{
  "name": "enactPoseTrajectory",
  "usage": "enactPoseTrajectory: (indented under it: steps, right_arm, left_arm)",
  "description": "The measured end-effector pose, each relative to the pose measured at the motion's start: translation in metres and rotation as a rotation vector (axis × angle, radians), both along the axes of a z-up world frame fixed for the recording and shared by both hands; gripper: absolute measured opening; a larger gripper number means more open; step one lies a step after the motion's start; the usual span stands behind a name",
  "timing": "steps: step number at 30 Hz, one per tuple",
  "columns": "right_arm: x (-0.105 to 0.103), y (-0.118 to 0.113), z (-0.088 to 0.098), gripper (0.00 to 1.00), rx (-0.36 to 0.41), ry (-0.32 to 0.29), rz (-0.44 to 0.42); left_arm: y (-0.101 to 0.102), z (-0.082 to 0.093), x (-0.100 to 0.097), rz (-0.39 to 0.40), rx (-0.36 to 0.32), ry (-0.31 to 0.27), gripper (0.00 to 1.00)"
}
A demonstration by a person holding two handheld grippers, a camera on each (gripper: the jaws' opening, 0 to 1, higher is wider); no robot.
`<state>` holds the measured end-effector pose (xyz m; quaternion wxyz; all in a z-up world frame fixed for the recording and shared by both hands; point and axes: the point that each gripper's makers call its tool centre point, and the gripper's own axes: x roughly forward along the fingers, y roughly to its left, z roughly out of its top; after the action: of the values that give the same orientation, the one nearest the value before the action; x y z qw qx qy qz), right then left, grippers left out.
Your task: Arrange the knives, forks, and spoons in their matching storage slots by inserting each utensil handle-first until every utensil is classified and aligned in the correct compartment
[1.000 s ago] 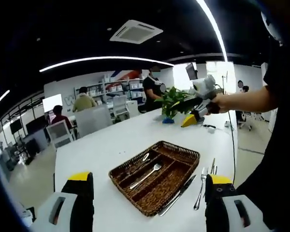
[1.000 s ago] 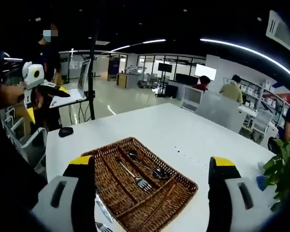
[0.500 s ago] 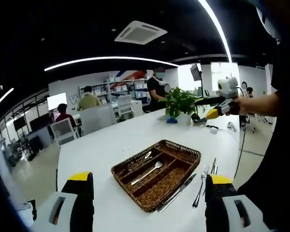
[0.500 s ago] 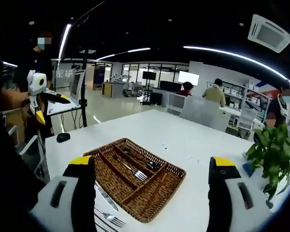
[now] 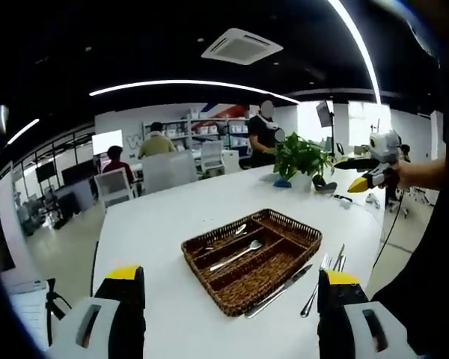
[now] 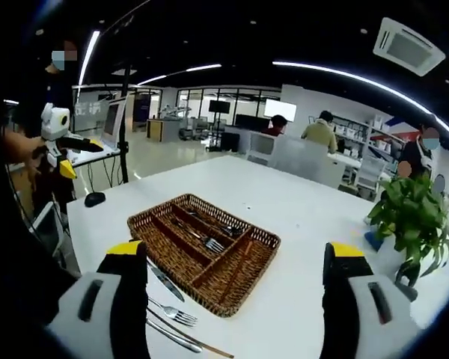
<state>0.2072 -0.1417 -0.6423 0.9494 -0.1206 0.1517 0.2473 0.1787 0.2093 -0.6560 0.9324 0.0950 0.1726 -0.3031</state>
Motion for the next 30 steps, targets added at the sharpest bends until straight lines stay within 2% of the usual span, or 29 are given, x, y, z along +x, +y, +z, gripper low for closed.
enactPoseTrajectory:
  steps: [3, 4, 6, 7, 12, 15, 21, 24, 30]
  right_arm:
    - [0.001, -0.002, 0.003, 0.99, -0.004, -0.006, 0.002]
    - [0.001, -0.002, 0.004, 0.99, -0.009, -0.007, 0.008]
    - [0.001, -0.004, 0.006, 0.99, -0.019, -0.009, 0.006]
    - [0.001, -0.005, 0.007, 0.99, -0.020, -0.013, 0.007]
    - [0.001, -0.010, 0.009, 0.99, 0.000, 0.000, -0.014]
    - [0.000, -0.009, 0.004, 0.99, 0.021, 0.029, 0.001]
    - [0.002, -0.012, 0.005, 0.99, 0.024, 0.024, -0.010]
    - [-0.001, -0.014, 0.000, 0.99, 0.011, 0.031, -0.012]
    - [-0.005, -0.011, -0.009, 0.98, 0.011, 0.035, -0.013]
  left_arm:
    - [-0.010, -0.001, -0.004, -0.073, 0.018, 0.009, 1.00]
    - [-0.015, -0.004, -0.010, -0.146, 0.069, 0.012, 1.00]
    - [-0.021, -0.007, -0.015, -0.202, 0.150, 0.019, 1.00]
    - [-0.023, -0.005, -0.015, -0.214, 0.150, 0.023, 1.00]
    - [-0.027, 0.015, -0.001, -0.148, 0.072, 0.005, 1.00]
    - [-0.028, 0.016, 0.003, -0.130, 0.042, 0.007, 1.00]
    - [-0.023, 0.016, 0.005, -0.114, 0.037, 0.003, 1.00]
    - [-0.020, 0.012, 0.005, -0.119, 0.066, 0.006, 1.00]
    - [-0.021, 0.010, 0.002, -0.128, 0.066, 0.013, 1.00]
